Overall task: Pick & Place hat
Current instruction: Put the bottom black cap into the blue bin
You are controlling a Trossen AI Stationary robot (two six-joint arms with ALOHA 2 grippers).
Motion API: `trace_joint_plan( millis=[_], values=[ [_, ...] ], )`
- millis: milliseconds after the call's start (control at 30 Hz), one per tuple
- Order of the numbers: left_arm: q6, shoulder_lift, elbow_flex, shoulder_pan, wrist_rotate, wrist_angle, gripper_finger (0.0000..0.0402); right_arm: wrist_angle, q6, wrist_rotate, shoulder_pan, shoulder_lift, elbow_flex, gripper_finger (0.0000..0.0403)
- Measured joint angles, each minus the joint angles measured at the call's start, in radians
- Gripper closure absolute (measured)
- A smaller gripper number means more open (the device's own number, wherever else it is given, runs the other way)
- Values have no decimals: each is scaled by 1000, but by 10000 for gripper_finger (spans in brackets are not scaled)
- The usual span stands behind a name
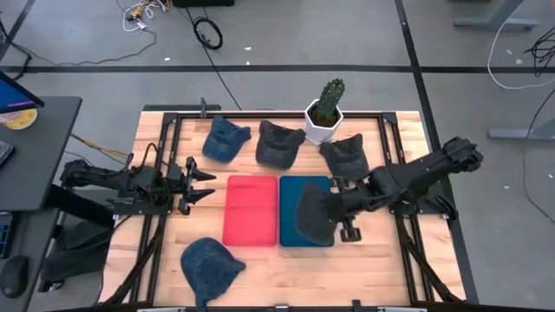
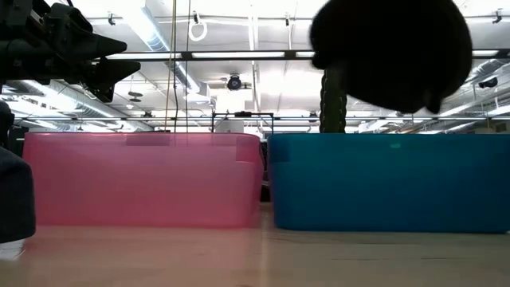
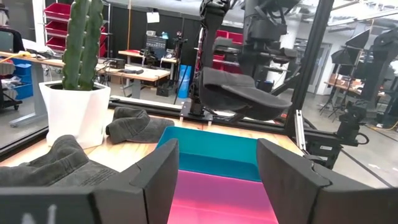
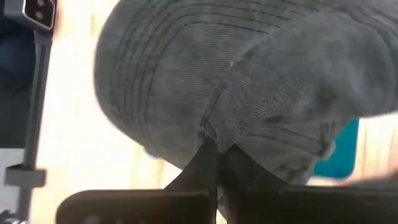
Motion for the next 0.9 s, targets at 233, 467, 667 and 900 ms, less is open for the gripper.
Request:
trace_joint_plan(
  millis=[233,467,667,900],
  values=[
    [0,0,0,0,0,0,181,67,-167,1,-38,83,0,403],
    [0,0,0,0,0,0,181,100,-227,4,-61,204,0,403],
    [0,0,0,0,0,0,181,62,-199,2,-61,250,0,403],
    [0,0,0,0,0,0,181,82,-191,3,-65,259,0,403]
  ],
)
